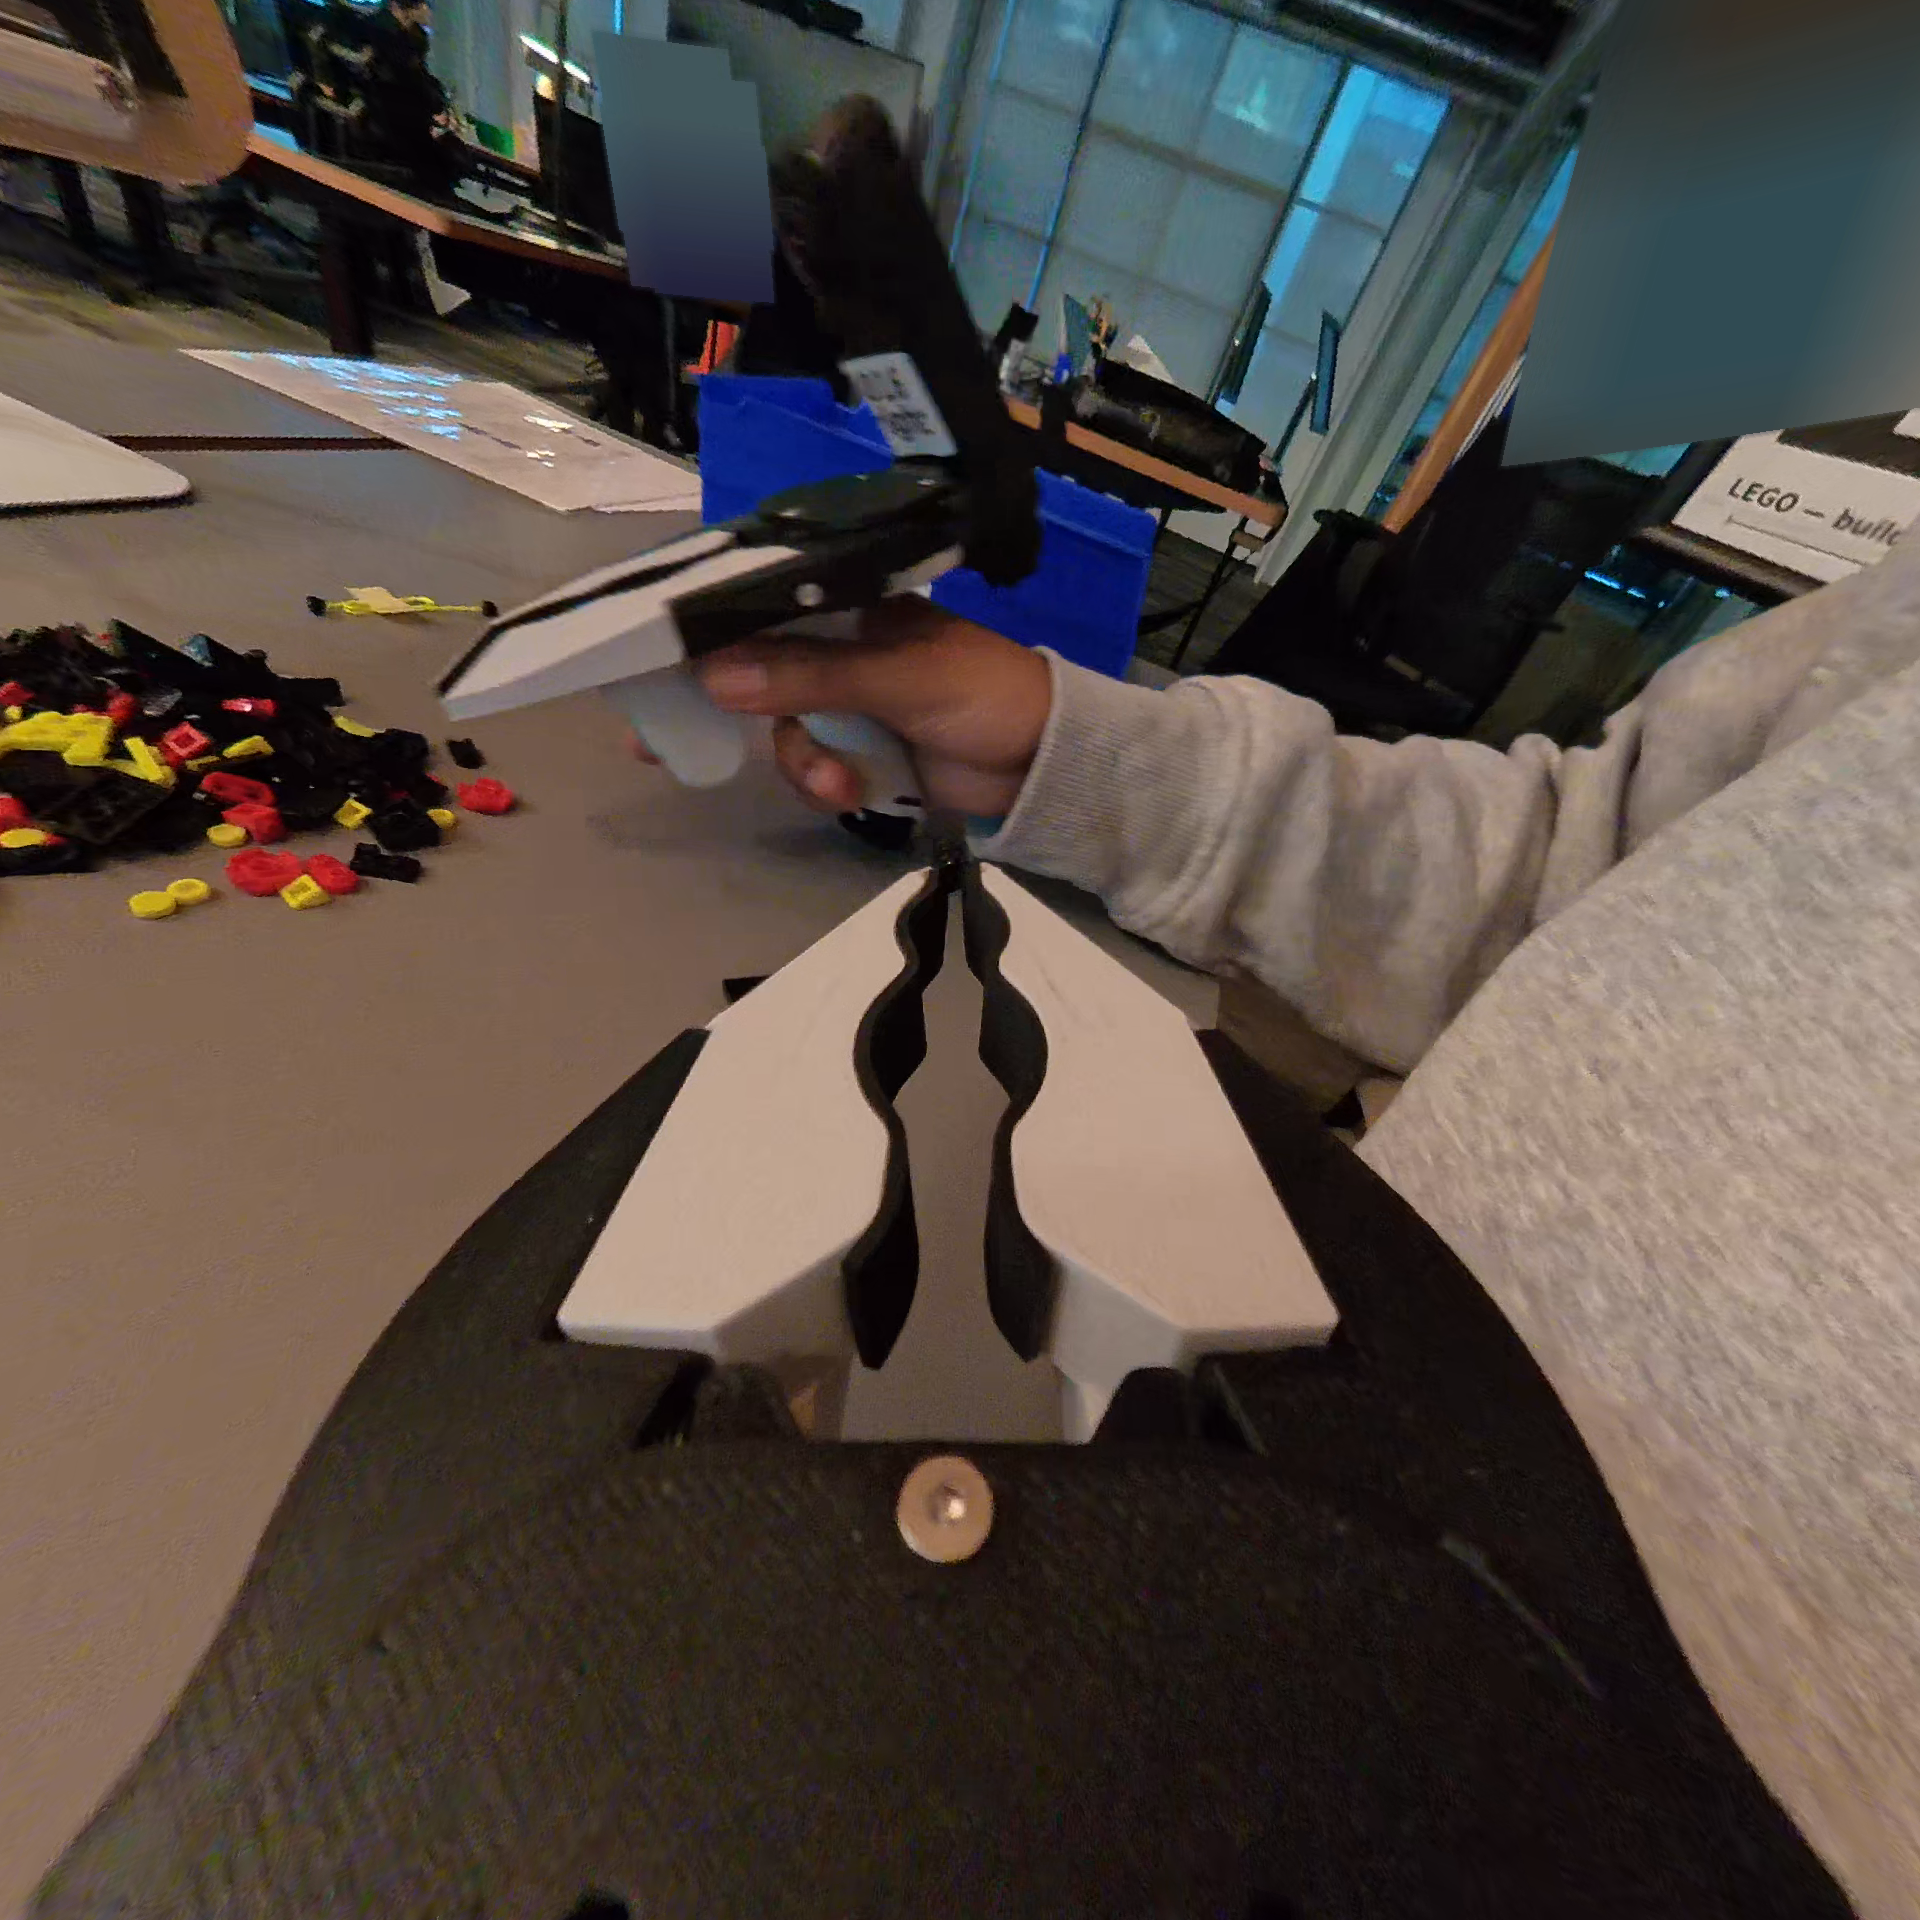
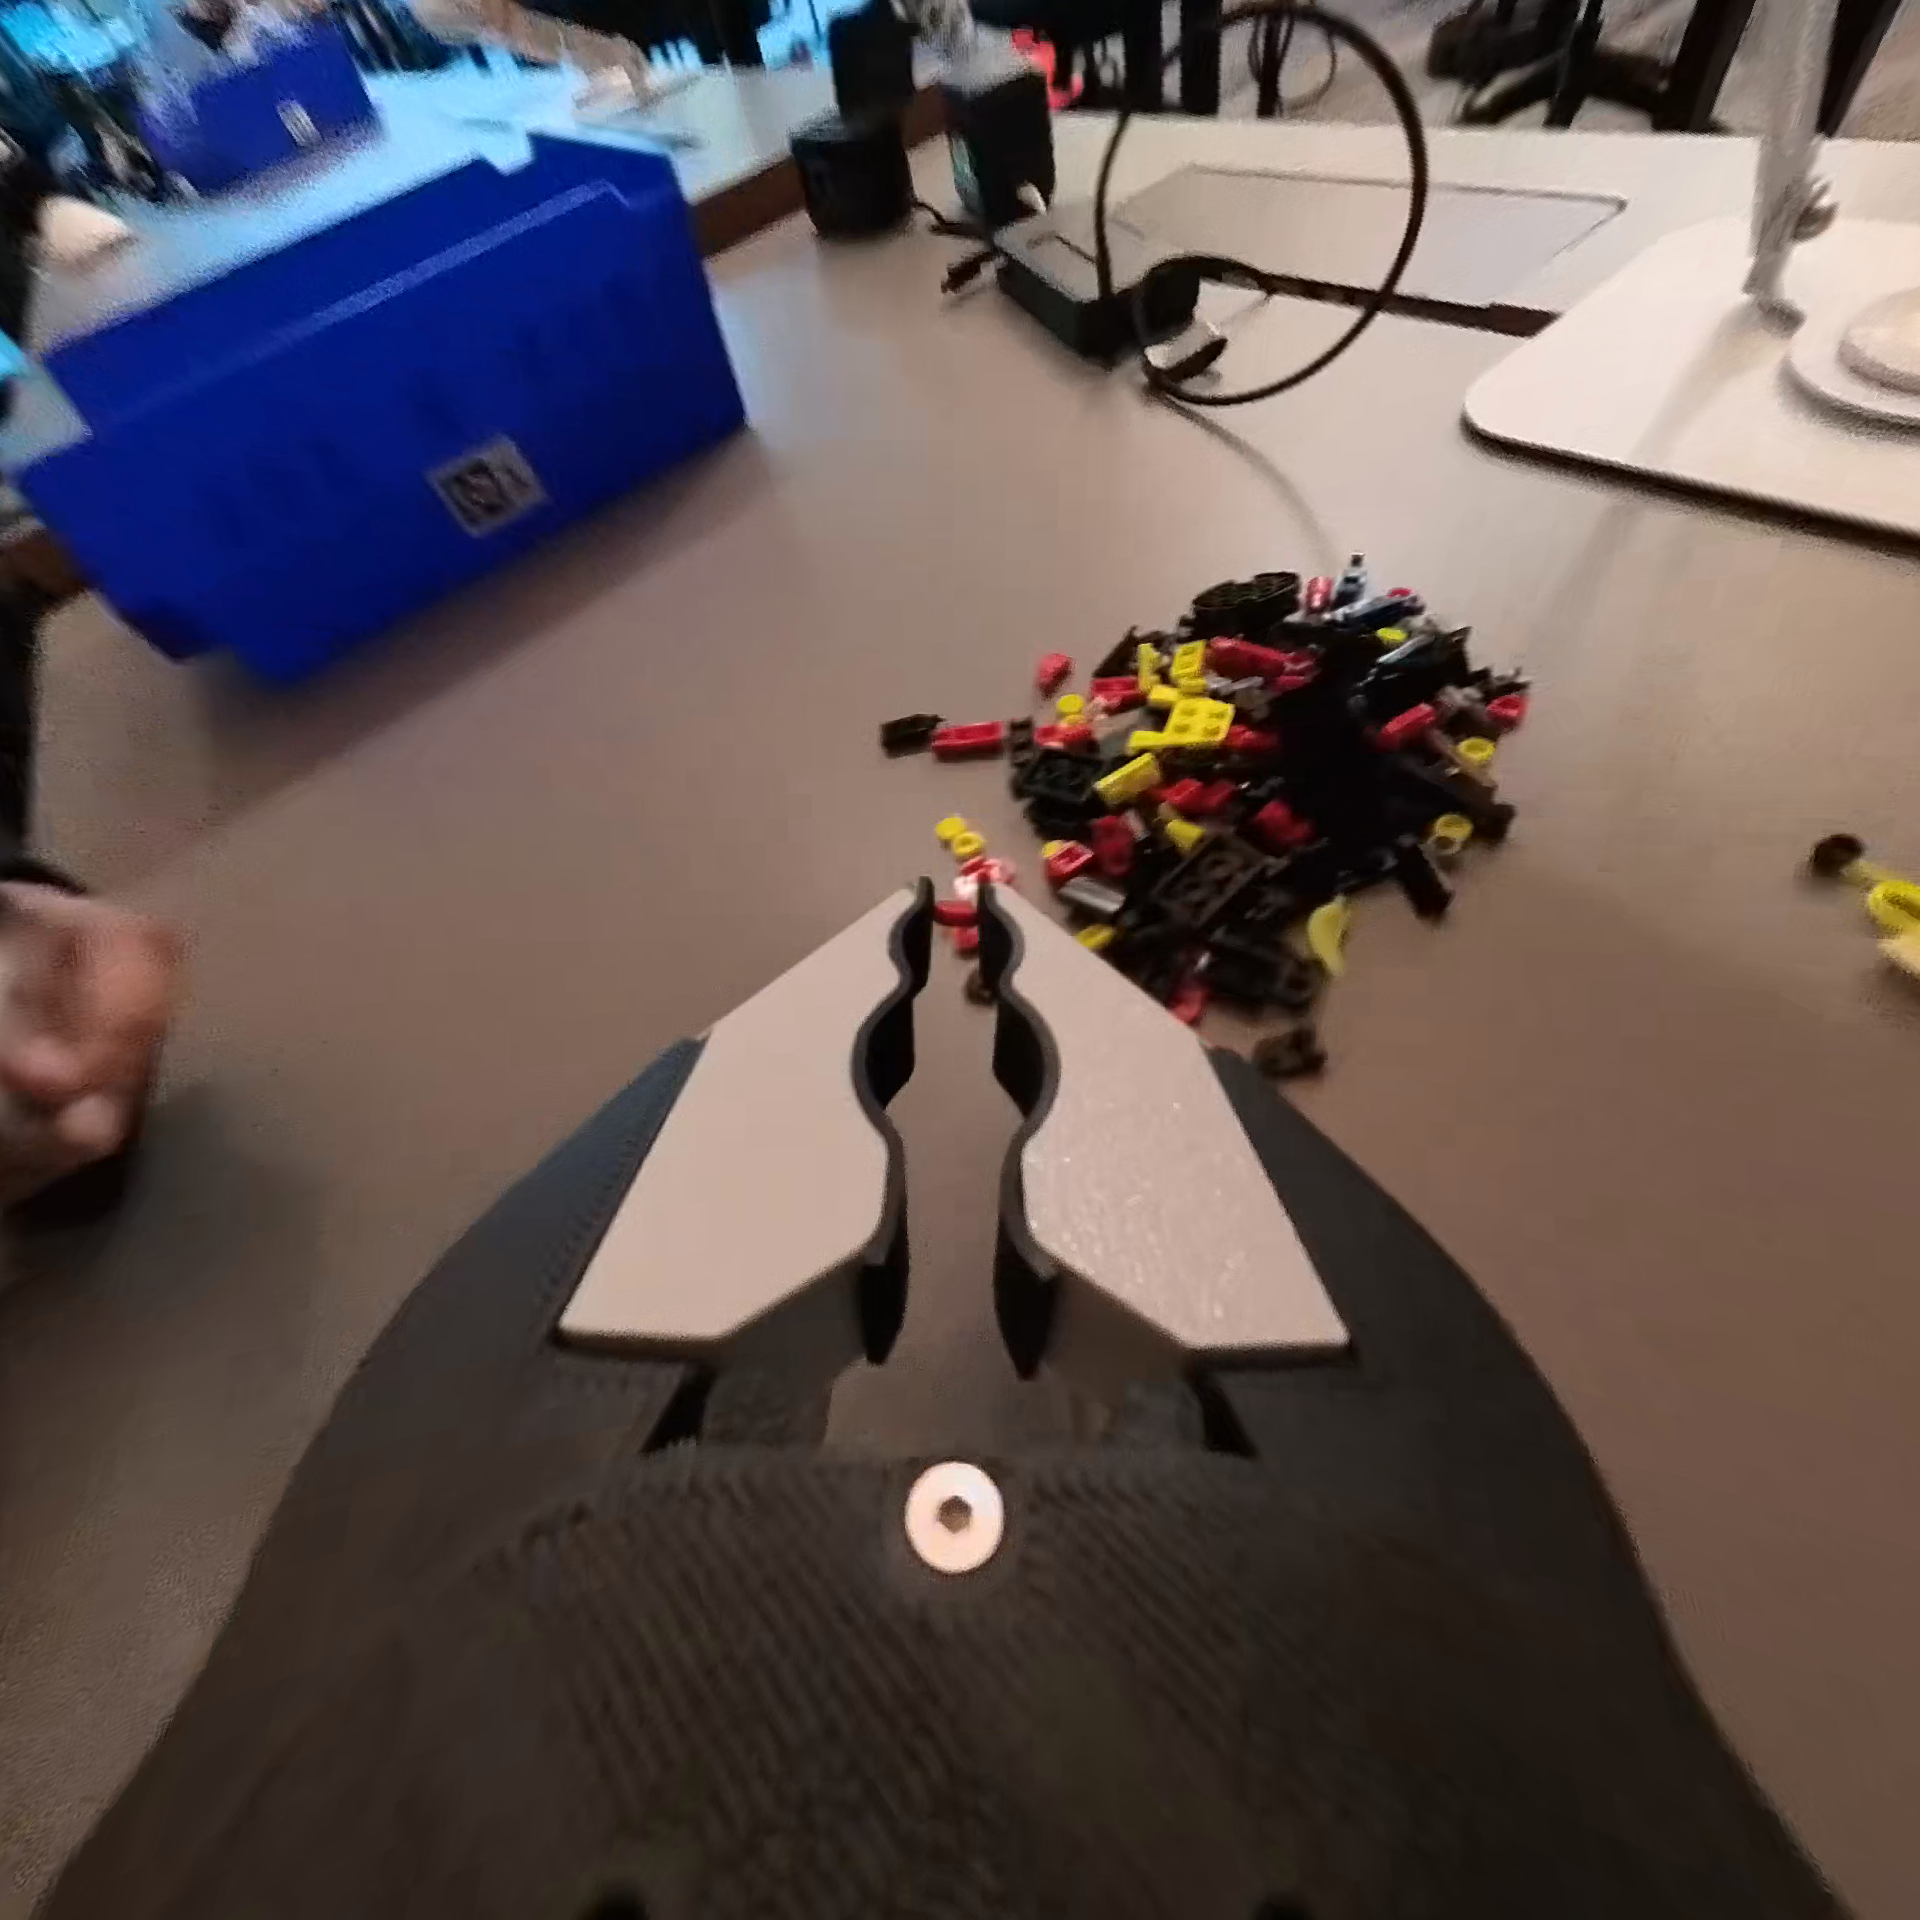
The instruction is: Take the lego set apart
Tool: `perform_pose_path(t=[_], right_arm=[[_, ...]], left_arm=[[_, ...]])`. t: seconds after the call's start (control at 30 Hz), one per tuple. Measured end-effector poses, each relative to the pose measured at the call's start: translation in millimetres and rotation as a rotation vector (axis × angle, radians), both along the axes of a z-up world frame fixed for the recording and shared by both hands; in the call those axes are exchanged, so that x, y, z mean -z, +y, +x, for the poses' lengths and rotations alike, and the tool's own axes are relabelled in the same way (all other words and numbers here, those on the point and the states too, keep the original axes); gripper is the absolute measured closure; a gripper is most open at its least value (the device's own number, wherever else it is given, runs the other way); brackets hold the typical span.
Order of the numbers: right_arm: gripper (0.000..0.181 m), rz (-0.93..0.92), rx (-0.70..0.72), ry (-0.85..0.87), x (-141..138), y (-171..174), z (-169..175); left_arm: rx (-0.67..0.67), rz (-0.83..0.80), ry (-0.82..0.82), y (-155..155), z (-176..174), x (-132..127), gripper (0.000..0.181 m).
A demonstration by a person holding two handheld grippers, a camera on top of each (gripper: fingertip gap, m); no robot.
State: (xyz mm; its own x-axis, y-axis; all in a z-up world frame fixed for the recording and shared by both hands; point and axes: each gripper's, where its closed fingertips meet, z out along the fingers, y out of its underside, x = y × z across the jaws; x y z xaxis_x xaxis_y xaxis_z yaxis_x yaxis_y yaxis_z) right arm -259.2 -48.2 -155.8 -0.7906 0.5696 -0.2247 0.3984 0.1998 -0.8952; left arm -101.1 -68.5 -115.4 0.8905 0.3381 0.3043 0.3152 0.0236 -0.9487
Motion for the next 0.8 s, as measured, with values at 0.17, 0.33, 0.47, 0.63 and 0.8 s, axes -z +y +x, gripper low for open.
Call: perform_pose_path(t=[0.17,0.33,0.47,0.63,0.8], right_arm=[[0.157,-0.006,-0.018,-0.105,8,-18,-30],[0.149,-0.118,0.025,-0.073,-24,15,-14],[0.153,-0.122,0.054,0.031,-43,49,28],[0.163,-0.066,0.097,0.152,-34,69,85],[0.164,-0.01,0.085,0.212,-23,68,97]], left_arm=[[-0.013,0.001,0.001,-2,-2,0,0.178],[-0.014,0.018,-0.028,-4,-5,0,0.178],[-0.069,0.064,-0.091,-12,-18,1,0.179],[-0.346,-0.065,-0.046,-33,-67,3,0.178],[-0.376,-0.233,-0.035,-20,-123,11,0.178]])
